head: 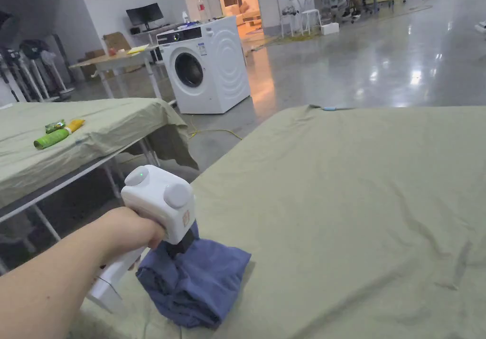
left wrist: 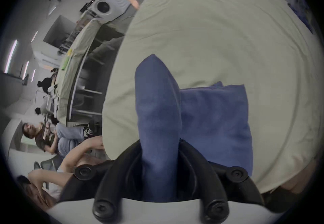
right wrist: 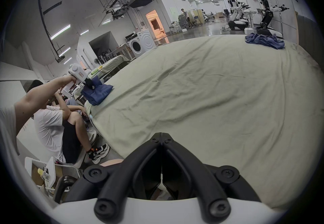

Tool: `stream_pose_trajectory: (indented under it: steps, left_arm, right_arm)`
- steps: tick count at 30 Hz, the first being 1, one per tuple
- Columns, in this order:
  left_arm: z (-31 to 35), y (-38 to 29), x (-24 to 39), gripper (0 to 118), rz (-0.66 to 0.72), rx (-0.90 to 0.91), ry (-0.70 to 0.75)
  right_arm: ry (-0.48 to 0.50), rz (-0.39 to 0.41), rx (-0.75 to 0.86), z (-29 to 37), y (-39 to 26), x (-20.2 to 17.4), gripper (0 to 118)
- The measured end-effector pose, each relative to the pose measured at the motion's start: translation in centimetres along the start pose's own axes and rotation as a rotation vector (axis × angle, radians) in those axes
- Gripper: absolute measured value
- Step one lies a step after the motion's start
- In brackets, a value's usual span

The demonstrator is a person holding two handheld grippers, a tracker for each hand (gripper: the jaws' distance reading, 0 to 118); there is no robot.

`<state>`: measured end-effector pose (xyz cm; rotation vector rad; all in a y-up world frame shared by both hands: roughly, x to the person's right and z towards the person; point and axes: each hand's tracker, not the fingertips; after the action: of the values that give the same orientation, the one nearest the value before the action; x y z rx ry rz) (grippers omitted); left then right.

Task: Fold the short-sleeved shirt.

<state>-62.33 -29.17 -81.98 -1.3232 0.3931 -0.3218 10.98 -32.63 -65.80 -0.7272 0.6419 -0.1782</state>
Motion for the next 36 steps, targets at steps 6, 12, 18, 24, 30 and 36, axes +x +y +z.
stream_pose_trajectory:
  steps: [6,12,18,24,30,36]
  left_arm:
    - [-0.1,-1.5,-2.3,118,0.066,0.197,0.02]
    - [10.3,-7.2,2.5,77,0.137,0.441,-0.053]
    - [22.9,-17.1,14.0,0,0.281,0.881,-0.121]
    - [30.5,-21.3,26.3,0,0.384,1.16,-0.277]
    - [33.7,-21.8,36.6,0,0.337,1.284,-0.295]
    - [36.2,-24.2,40.8,0,0.305,1.347,-0.347]
  right_arm:
    - [0.0,0.036,0.015,0.7,0.8,-0.4,2]
    - [0.016,0.064,0.05,2.1,0.6,-0.8,2]
    - [-0.102,0.147,0.133,5.4,1.3,-2.1,2]
    - [-0.37,0.241,0.312,10.4,2.2,-3.9,2]
    - [-0.589,0.273,0.538,14.8,1.0,-3.8,2]
    - [-0.667,0.251,0.59,17.7,0.3,-3.3,2]
